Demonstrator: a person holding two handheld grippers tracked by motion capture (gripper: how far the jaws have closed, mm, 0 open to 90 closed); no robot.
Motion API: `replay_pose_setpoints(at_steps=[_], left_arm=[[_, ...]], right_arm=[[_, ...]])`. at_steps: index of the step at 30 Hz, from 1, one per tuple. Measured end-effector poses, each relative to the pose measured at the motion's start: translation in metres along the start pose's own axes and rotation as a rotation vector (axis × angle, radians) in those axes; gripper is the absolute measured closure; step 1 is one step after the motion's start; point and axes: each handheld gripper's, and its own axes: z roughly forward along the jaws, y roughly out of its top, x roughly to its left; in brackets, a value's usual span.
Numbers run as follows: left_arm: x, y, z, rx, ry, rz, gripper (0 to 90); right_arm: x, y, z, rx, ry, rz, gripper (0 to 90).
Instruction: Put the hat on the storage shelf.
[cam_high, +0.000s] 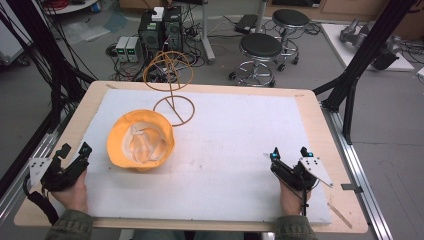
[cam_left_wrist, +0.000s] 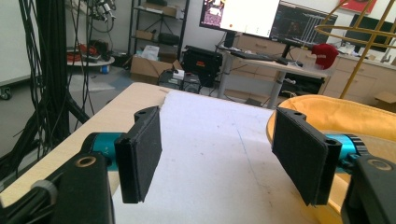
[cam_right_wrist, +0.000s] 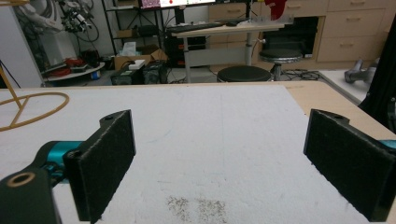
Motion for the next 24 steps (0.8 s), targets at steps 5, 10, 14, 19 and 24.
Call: replay_pose_setpoints(at_steps=[5, 10, 14, 19, 24], left_arm=[[0.0004, 0.0000, 0.0001, 0.002, -0.002, -0.004, 33.4], [0.0000, -0.0004, 0.0005, 0.002, -0.004, -0.003, 33.5], [0.0001, -0.0005, 0.0005, 0.002, -0.005, -0.004, 33.5], [0.0001, -0.0007, 0.0005, 0.003, -0.004, 0.000, 33.6], [-0.0004, -0.0002, 0.0001, 0.000, -0.005, 0.007, 33.6]], right_arm=[[-0.0003, 0.0000, -0.0001, 0.002, 0.004, 0.002, 7.9], [-0.0005, -0.0001, 0.0006, 0.004, 0.006, 0.005, 7.9], [-0.0007, -0.0001, 0.0005, 0.004, 0.007, 0.007, 7.9], [-0.0007, -0.0003, 0.0008, 0.008, 0.008, 0.010, 7.9], [-0.0006, -0.0004, 0.0007, 0.011, 0.011, 0.014, 7.9]])
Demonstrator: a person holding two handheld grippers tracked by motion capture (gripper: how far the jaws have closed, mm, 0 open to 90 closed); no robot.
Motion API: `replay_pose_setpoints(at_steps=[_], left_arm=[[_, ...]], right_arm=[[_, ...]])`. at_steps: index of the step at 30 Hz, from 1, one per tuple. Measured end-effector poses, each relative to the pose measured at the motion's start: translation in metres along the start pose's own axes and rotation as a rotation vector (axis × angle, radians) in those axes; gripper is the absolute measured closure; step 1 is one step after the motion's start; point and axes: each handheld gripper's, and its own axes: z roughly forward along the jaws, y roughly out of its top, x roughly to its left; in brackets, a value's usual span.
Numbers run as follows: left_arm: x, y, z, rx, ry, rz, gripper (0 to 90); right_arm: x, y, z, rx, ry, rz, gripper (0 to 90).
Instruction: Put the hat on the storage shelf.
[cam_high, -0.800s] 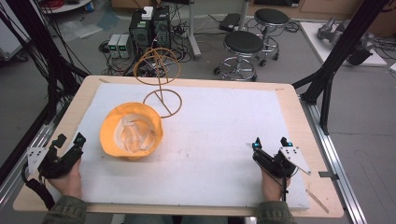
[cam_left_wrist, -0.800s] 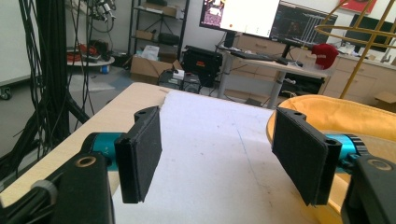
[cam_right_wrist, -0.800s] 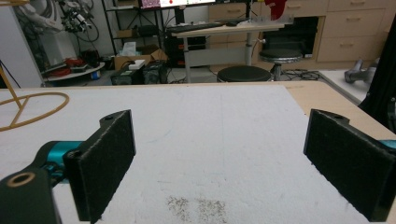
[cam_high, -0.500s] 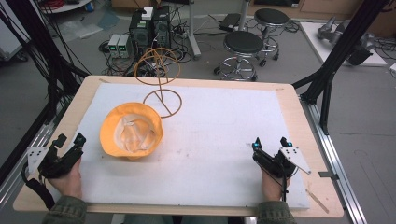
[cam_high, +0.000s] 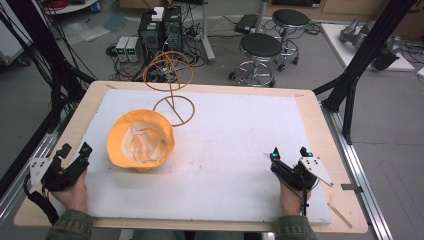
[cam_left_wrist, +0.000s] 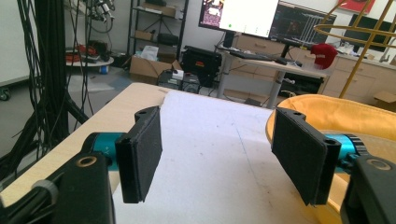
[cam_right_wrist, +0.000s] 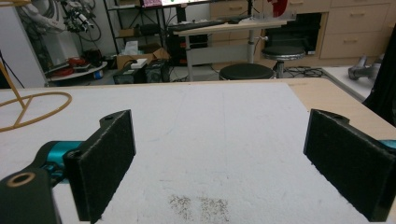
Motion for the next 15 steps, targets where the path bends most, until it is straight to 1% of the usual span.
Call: replay_pose_setpoints(at_steps=[4, 8, 12, 15], left_arm=[[-0.0015, 0.0007, 0.0002, -0.003, -0.009, 0.007, 33.6], [-0.0025, -0.0001, 0.0022, 0.002, -0.025, -0.015, 33.6], [-0.0026, 0.0020, 0.0039, -0.004, -0.034, -0.003, 33.5], [-0.0011, 0.0033, 0.0060, -0.005, -0.051, -0.009, 33.5]], right_arm=[[-0.0001, -0.0001, 0.0002, 0.001, 0.002, 0.002, 7.9], [-0.0005, -0.0002, 0.0009, 0.000, 0.003, 0.001, 7.9], [-0.0007, -0.0003, 0.0013, 0.002, 0.006, 0.000, 7.9], [-0.0007, -0.0004, 0.0016, 0.002, 0.005, 0.000, 7.9]])
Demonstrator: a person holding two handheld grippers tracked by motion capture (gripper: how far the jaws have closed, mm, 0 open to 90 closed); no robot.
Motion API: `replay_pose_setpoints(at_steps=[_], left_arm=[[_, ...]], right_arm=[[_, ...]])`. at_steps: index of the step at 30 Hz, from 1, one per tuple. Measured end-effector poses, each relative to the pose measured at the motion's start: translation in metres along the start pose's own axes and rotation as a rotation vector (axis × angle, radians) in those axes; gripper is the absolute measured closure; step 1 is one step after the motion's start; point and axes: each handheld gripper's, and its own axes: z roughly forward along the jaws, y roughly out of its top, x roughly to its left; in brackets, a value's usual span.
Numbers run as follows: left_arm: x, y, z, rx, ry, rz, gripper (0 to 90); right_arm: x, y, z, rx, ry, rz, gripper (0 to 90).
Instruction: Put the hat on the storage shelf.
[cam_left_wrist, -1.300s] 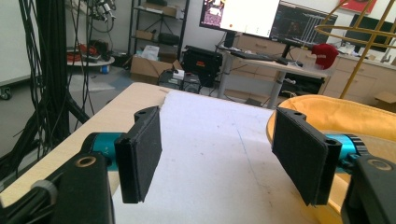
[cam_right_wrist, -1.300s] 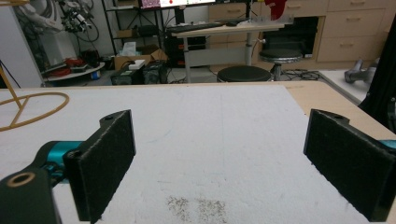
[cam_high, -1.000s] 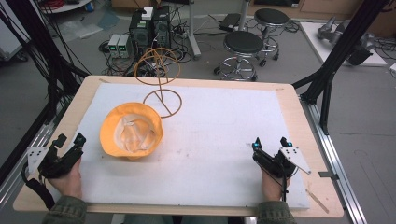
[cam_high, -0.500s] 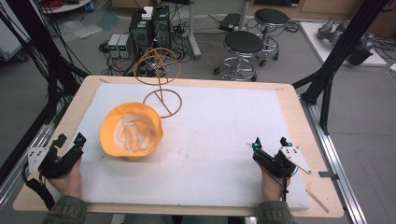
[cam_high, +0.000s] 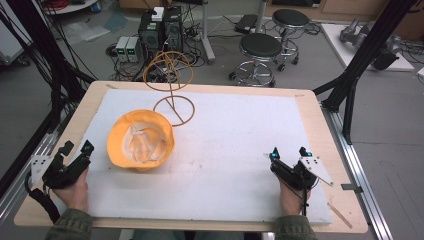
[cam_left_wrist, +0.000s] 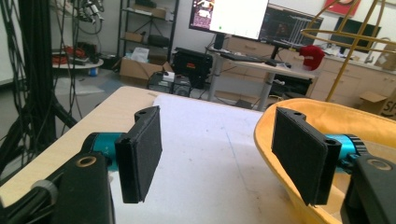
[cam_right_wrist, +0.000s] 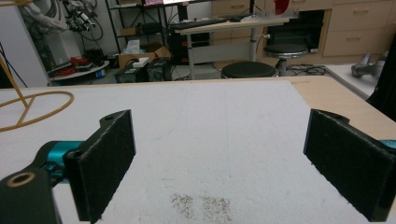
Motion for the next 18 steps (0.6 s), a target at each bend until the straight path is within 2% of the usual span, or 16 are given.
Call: replay_pose_setpoints(at_steps=[8, 12, 16, 18], left_arm=[[0.001, 0.005, 0.008, 0.019, -0.060, -0.019, 32.4], [0.000, 0.006, 0.015, 0.037, -0.091, -0.036, 32.1], [-0.006, 0.010, 0.018, 0.052, -0.126, -0.007, 32.0], [-0.008, 0.014, 0.020, 0.046, -0.142, -0.010, 32.0]], right_arm=[[0.000, -0.001, 0.001, 0.010, 0.014, 0.021, 7.9], [0.001, 0.000, 0.001, 0.003, 0.016, 0.005, 7.9], [0.001, -0.001, 0.001, 0.006, 0.017, -0.007, 7.9], [0.002, -0.001, 0.002, 0.005, 0.018, -0.008, 7.9]])
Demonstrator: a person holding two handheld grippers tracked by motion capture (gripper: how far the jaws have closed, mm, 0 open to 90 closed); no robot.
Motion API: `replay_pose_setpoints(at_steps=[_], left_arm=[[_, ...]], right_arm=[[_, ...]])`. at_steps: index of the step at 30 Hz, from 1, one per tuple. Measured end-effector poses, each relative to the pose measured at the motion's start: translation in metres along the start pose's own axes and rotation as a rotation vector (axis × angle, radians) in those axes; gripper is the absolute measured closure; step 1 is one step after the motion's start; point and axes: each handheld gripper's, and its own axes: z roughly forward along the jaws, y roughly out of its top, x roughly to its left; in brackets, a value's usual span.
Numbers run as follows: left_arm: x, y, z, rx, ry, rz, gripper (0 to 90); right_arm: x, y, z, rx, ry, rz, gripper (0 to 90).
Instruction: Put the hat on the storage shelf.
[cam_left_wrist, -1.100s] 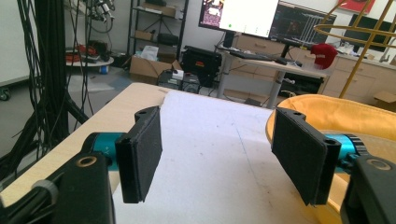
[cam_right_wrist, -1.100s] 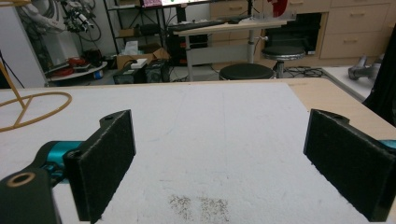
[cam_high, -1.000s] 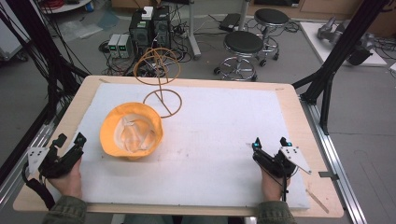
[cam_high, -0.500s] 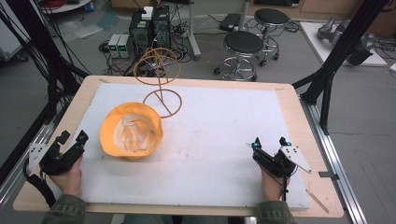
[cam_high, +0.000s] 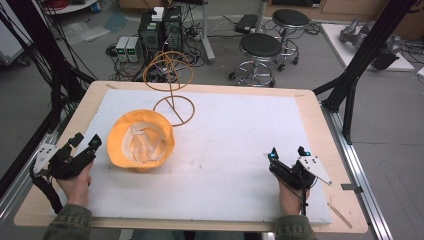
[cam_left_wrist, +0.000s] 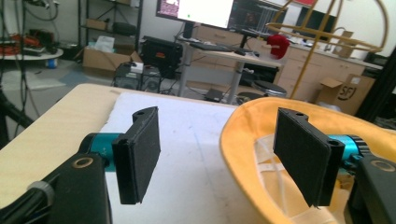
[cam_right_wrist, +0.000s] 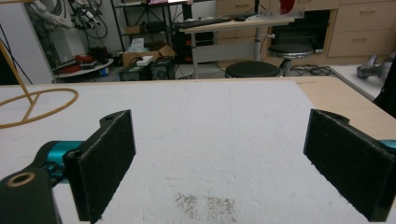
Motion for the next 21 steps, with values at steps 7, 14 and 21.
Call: replay_pose_setpoints(at_steps=[7, 14, 21], left_arm=[[0.003, 0.009, 0.013, 0.048, -0.059, 0.012, 32.0], [0.002, 0.004, 0.023, 0.126, -0.052, 0.036, 32.0], [-0.005, 0.010, 0.038, 0.200, -0.054, 0.054, 32.3]], right_arm=[[0.000, 0.000, 0.001, 0.003, 0.004, -0.015, 7.9], [0.002, 0.000, 0.001, 0.006, 0.005, -0.036, 7.9], [0.003, -0.001, 0.001, 0.006, 0.011, -0.037, 7.9]])
